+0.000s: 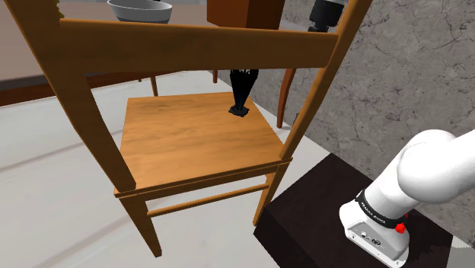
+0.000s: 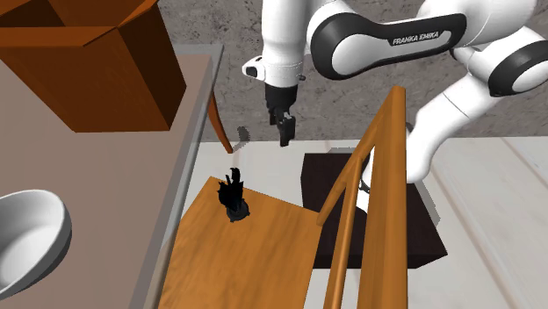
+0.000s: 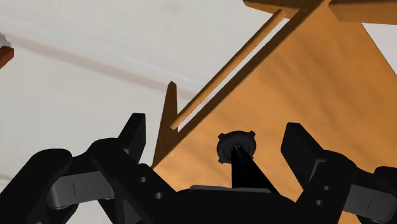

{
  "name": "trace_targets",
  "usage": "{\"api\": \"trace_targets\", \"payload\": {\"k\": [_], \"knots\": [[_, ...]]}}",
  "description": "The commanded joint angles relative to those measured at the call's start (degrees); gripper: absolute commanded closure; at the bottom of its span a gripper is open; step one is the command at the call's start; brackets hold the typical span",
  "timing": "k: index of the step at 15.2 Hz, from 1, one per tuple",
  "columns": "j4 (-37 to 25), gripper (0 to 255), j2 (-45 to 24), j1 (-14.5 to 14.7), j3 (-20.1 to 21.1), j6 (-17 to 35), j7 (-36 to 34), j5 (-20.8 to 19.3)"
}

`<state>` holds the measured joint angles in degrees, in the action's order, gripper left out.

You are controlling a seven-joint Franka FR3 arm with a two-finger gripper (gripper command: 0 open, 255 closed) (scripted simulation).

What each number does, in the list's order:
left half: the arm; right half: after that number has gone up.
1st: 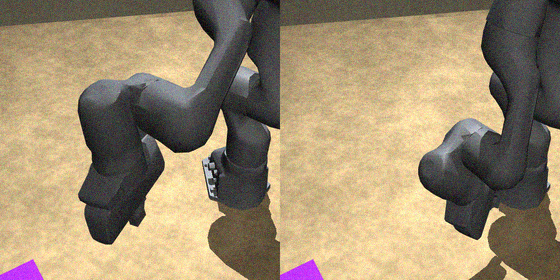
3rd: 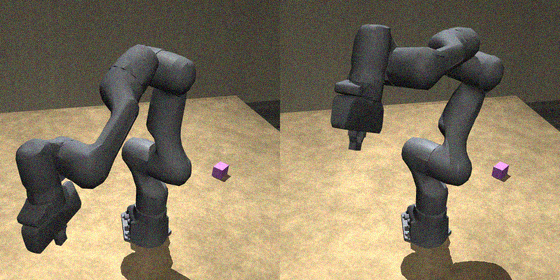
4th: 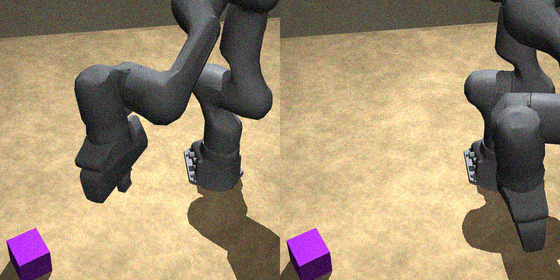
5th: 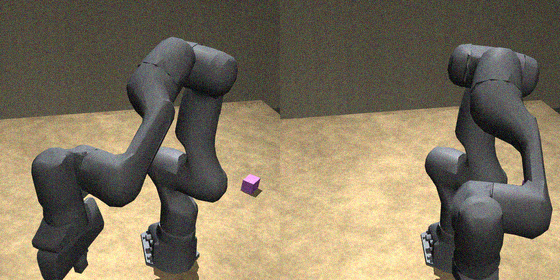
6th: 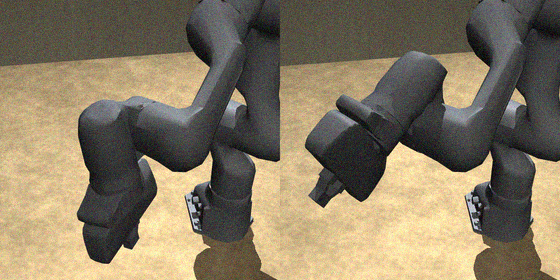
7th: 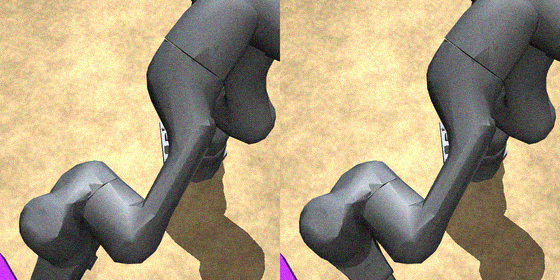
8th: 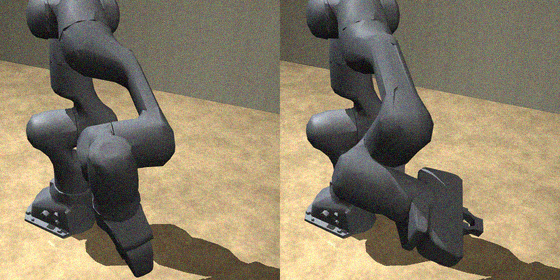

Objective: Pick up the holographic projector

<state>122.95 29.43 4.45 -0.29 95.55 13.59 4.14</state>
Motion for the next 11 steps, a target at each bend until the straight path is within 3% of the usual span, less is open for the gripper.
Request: {"api": "trace_targets", "payload": {"k": [1,11], "knots": [[-4.0,0,-4.1,1.2,0.6,0.3,2.4,-0.3],[-25.0,0,-23.6,6.7,5.1,-0.8,12.4,-2.8]]}}
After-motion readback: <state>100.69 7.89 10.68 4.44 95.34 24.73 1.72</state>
